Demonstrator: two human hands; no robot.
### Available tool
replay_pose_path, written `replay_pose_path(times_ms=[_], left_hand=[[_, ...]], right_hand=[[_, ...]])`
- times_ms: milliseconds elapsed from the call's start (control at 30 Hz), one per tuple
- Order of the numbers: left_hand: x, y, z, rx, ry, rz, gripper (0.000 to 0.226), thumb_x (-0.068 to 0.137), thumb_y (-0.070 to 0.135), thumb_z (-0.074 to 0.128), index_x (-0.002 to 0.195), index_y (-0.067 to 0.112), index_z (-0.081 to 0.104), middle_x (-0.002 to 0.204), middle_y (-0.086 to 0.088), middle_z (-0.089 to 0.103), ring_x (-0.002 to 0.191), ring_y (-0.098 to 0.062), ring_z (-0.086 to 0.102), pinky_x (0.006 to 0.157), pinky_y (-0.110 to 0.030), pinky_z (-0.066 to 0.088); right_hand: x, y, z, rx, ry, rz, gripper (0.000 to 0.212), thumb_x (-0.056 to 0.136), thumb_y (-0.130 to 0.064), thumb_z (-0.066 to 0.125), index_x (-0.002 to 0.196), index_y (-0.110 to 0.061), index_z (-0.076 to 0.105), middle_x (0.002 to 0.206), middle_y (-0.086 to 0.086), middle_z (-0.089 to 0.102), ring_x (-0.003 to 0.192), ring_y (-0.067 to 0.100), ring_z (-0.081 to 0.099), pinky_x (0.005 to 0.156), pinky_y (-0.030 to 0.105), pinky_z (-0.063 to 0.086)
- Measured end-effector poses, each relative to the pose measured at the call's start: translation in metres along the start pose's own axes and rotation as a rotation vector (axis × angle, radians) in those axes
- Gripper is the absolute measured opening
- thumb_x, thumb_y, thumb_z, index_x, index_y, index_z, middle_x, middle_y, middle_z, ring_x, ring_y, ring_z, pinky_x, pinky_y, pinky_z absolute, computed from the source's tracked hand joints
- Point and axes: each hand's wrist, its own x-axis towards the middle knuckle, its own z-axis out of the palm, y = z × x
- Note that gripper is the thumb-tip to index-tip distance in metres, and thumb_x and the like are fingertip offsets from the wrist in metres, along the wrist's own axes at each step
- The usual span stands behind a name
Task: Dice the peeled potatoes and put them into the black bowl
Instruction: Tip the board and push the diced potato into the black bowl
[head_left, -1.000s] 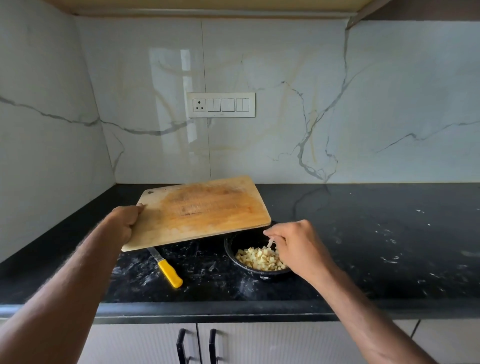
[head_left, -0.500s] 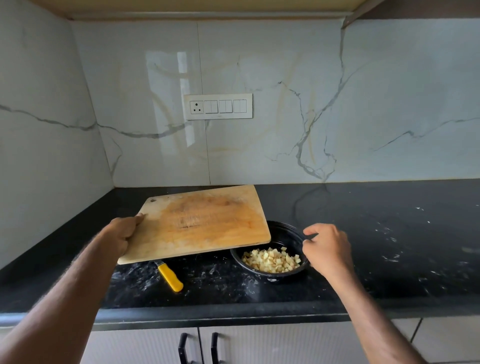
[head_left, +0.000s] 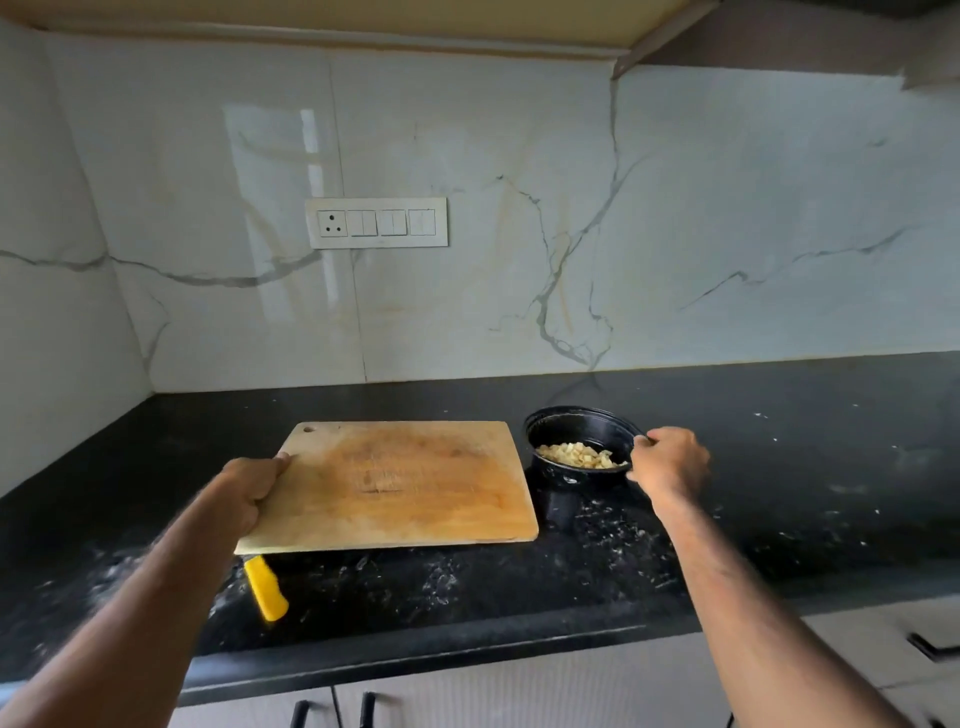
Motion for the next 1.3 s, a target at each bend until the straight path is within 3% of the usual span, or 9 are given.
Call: replay_pose_path(times_ms=[233, 467, 600, 700, 867, 1000, 1100, 1200, 1300], left_hand=[[0.004, 0.010, 0.023, 0.098, 0.015, 0.122, 0.030, 0.102, 0.027, 0.056, 0.111, -0.001, 0.060, 0.105, -0.022, 0.066, 0.096, -0.036, 0.066, 0.093, -0.047, 0.053], [0.006, -0.001, 0.033, 0.374, -0.005, 0.269, 0.029, 0.093, 0.026, 0.071, 0.106, 0.000, 0.067, 0.097, -0.017, 0.068, 0.090, -0.031, 0.066, 0.086, -0.044, 0.055], [0.006, -0.004, 0.034, 0.476, -0.015, 0.331, 0.026, 0.094, 0.026, 0.069, 0.102, 0.001, 0.067, 0.094, -0.016, 0.066, 0.085, -0.029, 0.065, 0.072, -0.036, 0.053], [0.008, -0.009, 0.033, 0.513, -0.002, 0.361, 0.029, 0.096, 0.030, 0.067, 0.102, 0.001, 0.067, 0.094, -0.015, 0.065, 0.084, -0.028, 0.064, 0.068, -0.034, 0.050], [0.010, -0.021, 0.041, 0.631, 0.093, 0.435, 0.035, 0.095, 0.037, 0.065, 0.104, 0.003, 0.070, 0.096, -0.011, 0.066, 0.092, -0.027, 0.062, 0.083, -0.040, 0.055], [0.003, -0.023, 0.041, 0.603, 0.082, 0.454, 0.031, 0.097, 0.032, 0.063, 0.106, 0.003, 0.068, 0.101, -0.011, 0.065, 0.091, -0.025, 0.061, 0.078, -0.037, 0.052], [-0.008, -0.028, 0.032, 0.472, 0.223, 0.662, 0.019, 0.092, 0.029, 0.070, 0.097, 0.011, 0.070, 0.098, -0.005, 0.068, 0.089, -0.021, 0.061, 0.079, -0.036, 0.053], [-0.021, -0.037, 0.009, 0.249, 0.260, 0.808, 0.009, 0.094, 0.027, 0.069, 0.095, 0.019, 0.067, 0.086, 0.005, 0.067, 0.077, -0.011, 0.064, 0.065, -0.025, 0.052], [-0.017, -0.051, -0.018, 0.174, 0.335, 0.771, 0.007, 0.099, 0.019, 0.062, 0.097, 0.017, 0.068, 0.085, 0.004, 0.067, 0.076, -0.011, 0.063, 0.068, -0.028, 0.050]], right_hand=[[-0.037, 0.003, 0.013, 0.013, 0.076, -0.176, 0.033, 0.092, -0.037, 0.066, 0.114, -0.013, 0.065, 0.104, 0.018, 0.067, 0.097, 0.038, 0.062, 0.079, 0.038, 0.049], [-0.042, 0.009, 0.015, 0.026, 0.029, -0.394, 0.046, 0.080, -0.049, 0.077, 0.111, -0.016, 0.066, 0.114, 0.008, 0.051, 0.097, 0.015, 0.046, 0.083, 0.030, 0.047], [-0.035, 0.012, 0.019, -0.037, -0.025, -0.320, 0.067, 0.075, -0.062, 0.076, 0.117, -0.012, 0.061, 0.118, 0.014, 0.053, 0.095, 0.021, 0.049, 0.077, 0.030, 0.041], [-0.033, 0.008, 0.023, -0.095, 0.009, -0.317, 0.074, 0.075, -0.065, 0.075, 0.118, -0.006, 0.060, 0.121, 0.019, 0.051, 0.104, 0.035, 0.057, 0.079, 0.038, 0.049], [-0.038, 0.007, 0.026, -0.118, 0.142, -0.560, 0.051, 0.078, -0.052, 0.078, 0.099, -0.008, 0.062, 0.113, 0.009, 0.043, 0.095, 0.026, 0.052, 0.077, 0.036, 0.053], [-0.052, 0.005, 0.028, -0.168, 0.070, -0.882, 0.026, 0.083, -0.031, 0.075, 0.088, -0.008, 0.064, 0.097, 0.006, 0.050, 0.083, 0.022, 0.055, 0.069, 0.037, 0.055], [-0.080, -0.012, 0.028, -0.087, 0.063, -1.006, 0.016, 0.085, -0.021, 0.072, 0.087, -0.008, 0.062, 0.091, 0.005, 0.054, 0.079, 0.022, 0.056, 0.069, 0.036, 0.054], [-0.132, -0.040, 0.037, 0.025, -0.072, -1.026, 0.012, 0.087, -0.021, 0.069, 0.091, -0.013, 0.061, 0.090, 0.001, 0.060, 0.079, 0.019, 0.058, 0.069, 0.033, 0.054], [-0.191, -0.073, 0.054, 0.042, -0.332, -1.063, 0.012, 0.089, -0.026, 0.068, 0.088, -0.019, 0.059, 0.083, -0.003, 0.063, 0.074, 0.014, 0.059, 0.068, 0.033, 0.056]])
